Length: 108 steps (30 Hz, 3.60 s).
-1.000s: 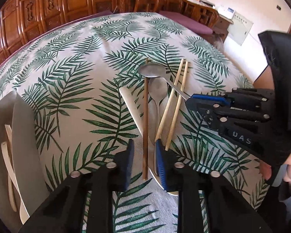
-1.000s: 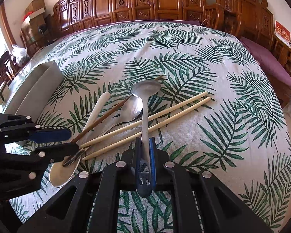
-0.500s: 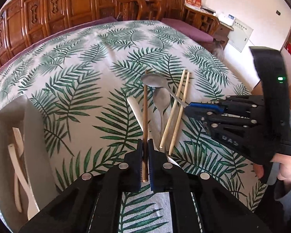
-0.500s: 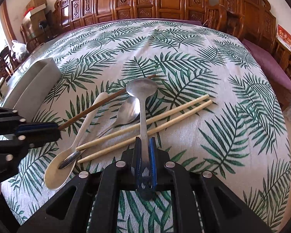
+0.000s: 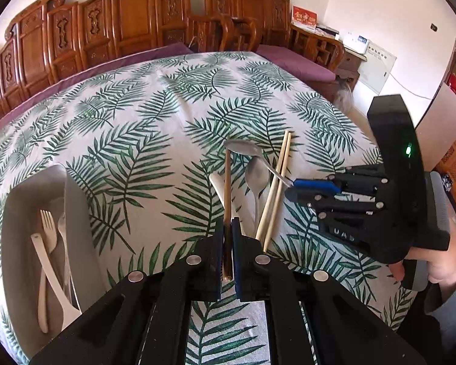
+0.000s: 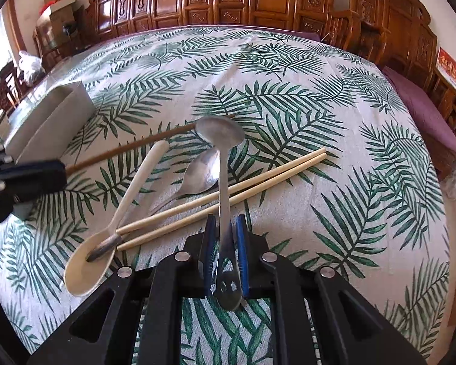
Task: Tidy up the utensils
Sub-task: 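Carry the chopstick into the grey tray with the left gripper while the right gripper holds the metal spoon, then lift the metal spoon from the pile with the right gripper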
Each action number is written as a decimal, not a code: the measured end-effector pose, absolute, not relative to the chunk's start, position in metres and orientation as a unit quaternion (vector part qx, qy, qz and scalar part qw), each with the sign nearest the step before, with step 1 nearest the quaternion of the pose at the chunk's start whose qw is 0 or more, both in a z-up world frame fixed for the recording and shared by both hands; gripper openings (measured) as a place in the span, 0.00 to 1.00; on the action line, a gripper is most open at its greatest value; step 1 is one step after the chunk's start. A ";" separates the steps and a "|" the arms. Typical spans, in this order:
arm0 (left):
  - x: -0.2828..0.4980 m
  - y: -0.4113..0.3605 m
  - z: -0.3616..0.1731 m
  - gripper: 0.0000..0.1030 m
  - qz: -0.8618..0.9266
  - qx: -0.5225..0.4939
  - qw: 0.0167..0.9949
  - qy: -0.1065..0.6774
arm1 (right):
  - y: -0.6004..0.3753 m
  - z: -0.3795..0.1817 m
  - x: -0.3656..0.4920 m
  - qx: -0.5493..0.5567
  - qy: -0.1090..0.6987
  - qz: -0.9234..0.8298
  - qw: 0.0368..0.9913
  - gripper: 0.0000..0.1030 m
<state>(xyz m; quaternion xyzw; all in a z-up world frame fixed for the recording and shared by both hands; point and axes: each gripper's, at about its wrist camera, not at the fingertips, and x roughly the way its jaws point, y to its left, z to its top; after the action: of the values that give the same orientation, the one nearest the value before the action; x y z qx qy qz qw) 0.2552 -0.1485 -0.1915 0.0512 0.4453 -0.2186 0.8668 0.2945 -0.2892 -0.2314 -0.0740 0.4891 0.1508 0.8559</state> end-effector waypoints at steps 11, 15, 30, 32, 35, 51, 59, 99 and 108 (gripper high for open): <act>0.250 -0.150 -0.189 0.04 -0.219 0.055 0.869 0.441 | -0.291 -0.232 0.304 -0.055 0.491 0.126 0.860 0.09; 0.247 -0.144 -0.183 0.04 -0.216 0.048 0.872 0.436 | -0.298 -0.227 0.302 -0.032 0.490 0.129 0.862 0.08; 0.235 -0.083 -0.146 0.04 -0.174 0.033 0.898 0.403 | -0.291 -0.199 0.283 -0.011 0.451 0.143 0.881 0.08; 0.233 -0.071 -0.141 0.04 -0.166 0.030 0.902 0.398 | -0.289 -0.196 0.281 -0.011 0.448 0.145 0.882 0.08; 0.231 -0.054 -0.136 0.04 -0.153 0.026 0.906 0.394 | -0.286 -0.194 0.277 -0.011 0.444 0.147 0.884 0.08; 0.209 0.010 -0.140 0.04 -0.100 0.018 0.910 0.403 | -0.262 -0.165 0.253 -0.015 0.413 0.184 0.892 0.08; 0.203 0.025 -0.157 0.04 -0.081 0.016 0.901 0.427 | -0.251 -0.157 0.244 -0.017 0.405 0.200 0.892 0.08; 0.210 0.030 -0.176 0.05 -0.097 -0.003 0.895 0.436 | -0.234 -0.209 0.259 -0.084 0.480 0.206 0.849 0.08; 0.207 0.030 -0.173 0.05 -0.101 -0.005 0.896 0.433 | -0.220 -0.220 0.261 -0.116 0.497 0.208 0.834 0.14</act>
<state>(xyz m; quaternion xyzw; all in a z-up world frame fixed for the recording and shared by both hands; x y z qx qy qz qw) 0.2068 0.0297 -0.1726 -0.0048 0.4328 -0.1012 0.8958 0.2613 -0.2198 -0.2203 -0.1164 0.4968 0.2083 0.8344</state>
